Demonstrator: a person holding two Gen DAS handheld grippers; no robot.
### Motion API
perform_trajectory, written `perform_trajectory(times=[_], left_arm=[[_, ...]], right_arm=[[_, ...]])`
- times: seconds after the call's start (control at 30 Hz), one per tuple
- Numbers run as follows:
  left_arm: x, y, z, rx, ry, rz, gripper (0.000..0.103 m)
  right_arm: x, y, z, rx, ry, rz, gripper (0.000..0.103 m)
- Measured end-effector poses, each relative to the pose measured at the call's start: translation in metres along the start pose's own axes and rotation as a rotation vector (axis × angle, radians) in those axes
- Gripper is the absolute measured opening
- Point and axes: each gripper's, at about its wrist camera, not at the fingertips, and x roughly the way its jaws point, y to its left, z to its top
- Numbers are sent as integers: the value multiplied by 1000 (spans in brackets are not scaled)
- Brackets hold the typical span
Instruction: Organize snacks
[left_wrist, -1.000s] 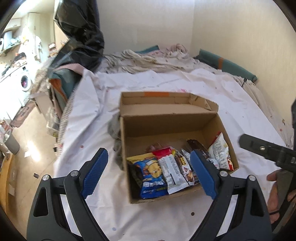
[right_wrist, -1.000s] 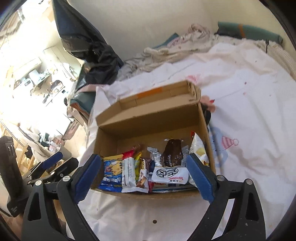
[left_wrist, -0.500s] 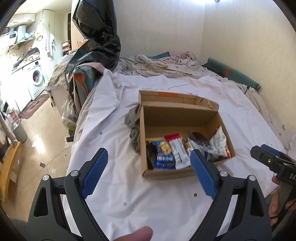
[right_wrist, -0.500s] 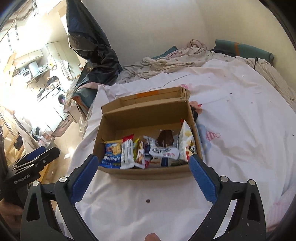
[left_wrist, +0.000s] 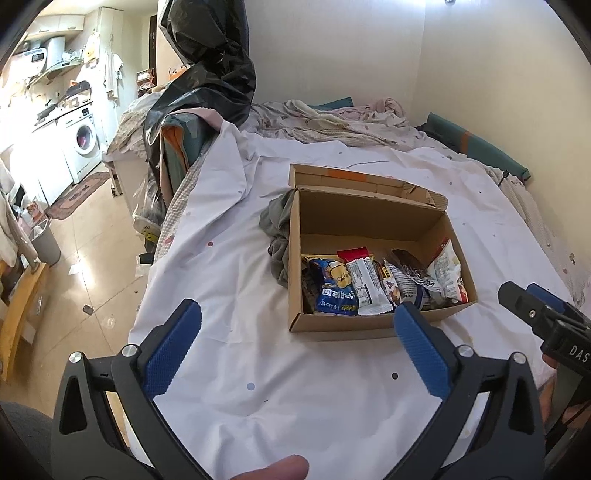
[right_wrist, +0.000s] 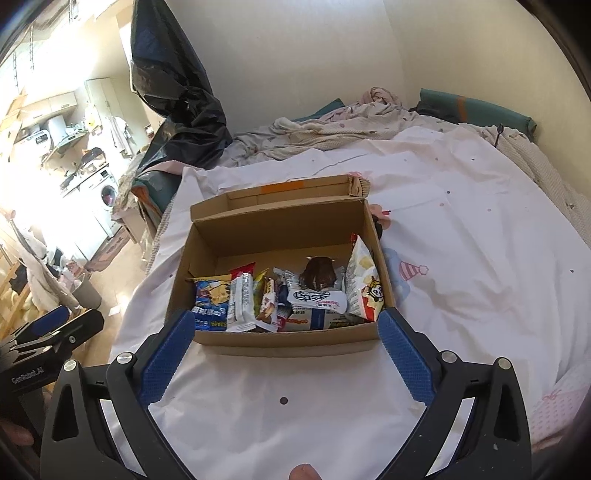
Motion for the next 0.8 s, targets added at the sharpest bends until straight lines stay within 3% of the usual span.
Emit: perform_trajectory(times=[0.8], left_arm=[[3, -3, 2, -1, 9, -10, 103]], right_arm=[[3, 13, -2, -74, -22, -44, 103]])
